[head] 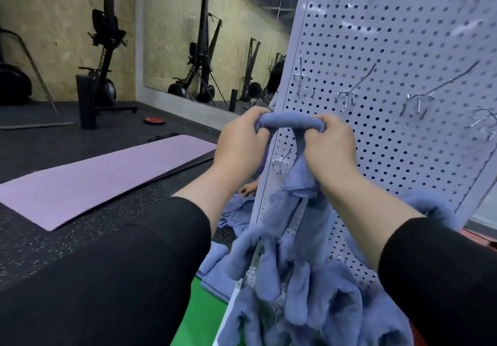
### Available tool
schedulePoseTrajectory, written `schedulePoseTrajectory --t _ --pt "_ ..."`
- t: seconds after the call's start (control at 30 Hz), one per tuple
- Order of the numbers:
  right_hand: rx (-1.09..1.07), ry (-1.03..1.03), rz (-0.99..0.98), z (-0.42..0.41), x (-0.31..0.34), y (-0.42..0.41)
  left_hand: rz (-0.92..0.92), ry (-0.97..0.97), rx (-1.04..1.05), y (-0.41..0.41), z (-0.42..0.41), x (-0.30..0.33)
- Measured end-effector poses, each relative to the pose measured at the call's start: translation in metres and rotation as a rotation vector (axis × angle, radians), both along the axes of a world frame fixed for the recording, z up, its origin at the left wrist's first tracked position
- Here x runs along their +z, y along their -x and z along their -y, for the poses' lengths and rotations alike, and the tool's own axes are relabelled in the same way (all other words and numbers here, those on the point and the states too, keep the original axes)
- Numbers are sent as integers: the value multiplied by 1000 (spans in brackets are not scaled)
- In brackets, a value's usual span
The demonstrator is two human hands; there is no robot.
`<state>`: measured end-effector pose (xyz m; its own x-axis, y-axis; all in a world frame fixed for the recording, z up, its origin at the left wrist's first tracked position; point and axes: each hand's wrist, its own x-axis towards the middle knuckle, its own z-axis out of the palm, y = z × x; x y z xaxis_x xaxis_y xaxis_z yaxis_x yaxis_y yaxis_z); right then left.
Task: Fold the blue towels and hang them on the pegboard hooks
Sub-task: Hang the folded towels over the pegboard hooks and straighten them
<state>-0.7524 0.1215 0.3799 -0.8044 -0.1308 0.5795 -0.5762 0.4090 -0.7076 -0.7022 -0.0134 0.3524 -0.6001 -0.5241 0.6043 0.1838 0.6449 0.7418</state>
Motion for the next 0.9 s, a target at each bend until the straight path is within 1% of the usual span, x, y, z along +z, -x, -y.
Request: schedulePoseTrajectory --t 0.07,0.13,0.23,0.27,0.33,0.47,0.57,0.67,0.8,0.9 --pt "-43 -15 25 3 5 13 20 0 3 17 -1 2" --pt "-62 -111 74 4 7 23 61 3 7 32 -2 -2" --pt "-31 -448 165 -1 10 31 133 -17 -4 43 -1 -21" --pt "-18 -556 171 -4 11 31 150 -20 -8 44 -1 -30" --pt "-10 -684 129 -10 12 30 164 -19 -14 42 0 -48" --pt "-27 -823 -19 -16 7 25 147 -53 -63 37 0 -71" --pt "-2 -894 -57 -14 -5 20 104 -82 -128 33 -2 -77" --pt "-19 -964 -106 -12 -13 15 71 -173 -260 25 -7 -75" --pt "-71 -1034 -153 -11 -25 15 98 -273 -382 17 -6 -81" --pt "-113 -1086 -162 -11 -33 12 129 -265 -400 7 -6 -88"
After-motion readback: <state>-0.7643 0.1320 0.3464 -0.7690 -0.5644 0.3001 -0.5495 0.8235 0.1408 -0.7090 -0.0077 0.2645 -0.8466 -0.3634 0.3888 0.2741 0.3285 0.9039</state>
